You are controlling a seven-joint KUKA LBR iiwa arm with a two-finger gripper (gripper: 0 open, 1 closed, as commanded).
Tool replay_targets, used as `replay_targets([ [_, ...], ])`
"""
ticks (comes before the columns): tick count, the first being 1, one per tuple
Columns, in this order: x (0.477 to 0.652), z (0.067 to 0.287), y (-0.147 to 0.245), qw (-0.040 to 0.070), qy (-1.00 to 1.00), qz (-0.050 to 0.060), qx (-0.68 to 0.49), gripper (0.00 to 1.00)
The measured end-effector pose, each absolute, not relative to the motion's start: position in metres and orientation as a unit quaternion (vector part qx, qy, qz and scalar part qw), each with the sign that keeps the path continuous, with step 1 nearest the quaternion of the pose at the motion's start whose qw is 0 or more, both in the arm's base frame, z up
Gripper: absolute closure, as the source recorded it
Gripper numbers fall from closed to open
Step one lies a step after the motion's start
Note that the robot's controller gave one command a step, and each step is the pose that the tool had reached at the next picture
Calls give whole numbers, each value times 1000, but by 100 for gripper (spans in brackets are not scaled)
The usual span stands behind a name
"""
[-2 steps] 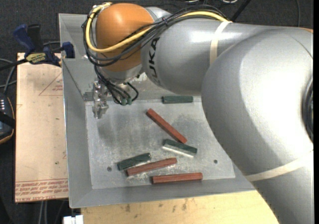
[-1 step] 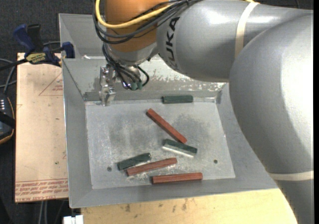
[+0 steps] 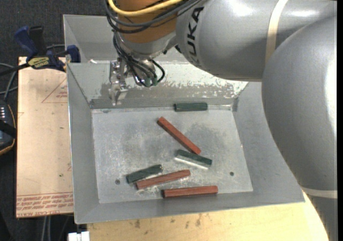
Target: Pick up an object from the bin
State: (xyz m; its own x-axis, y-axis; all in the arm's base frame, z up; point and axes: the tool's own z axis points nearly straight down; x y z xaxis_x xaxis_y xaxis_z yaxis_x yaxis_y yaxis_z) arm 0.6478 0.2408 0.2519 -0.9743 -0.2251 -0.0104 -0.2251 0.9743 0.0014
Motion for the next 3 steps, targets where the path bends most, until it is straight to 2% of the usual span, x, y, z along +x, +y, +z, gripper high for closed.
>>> replay_targets([
  [1, 641, 144, 246, -1, 994, 1, -108, 0],
  [2, 642, 145, 246, 1, 994, 1, -108, 0],
  [3, 614, 143, 219, 2, 977, 1, -213, 0],
])
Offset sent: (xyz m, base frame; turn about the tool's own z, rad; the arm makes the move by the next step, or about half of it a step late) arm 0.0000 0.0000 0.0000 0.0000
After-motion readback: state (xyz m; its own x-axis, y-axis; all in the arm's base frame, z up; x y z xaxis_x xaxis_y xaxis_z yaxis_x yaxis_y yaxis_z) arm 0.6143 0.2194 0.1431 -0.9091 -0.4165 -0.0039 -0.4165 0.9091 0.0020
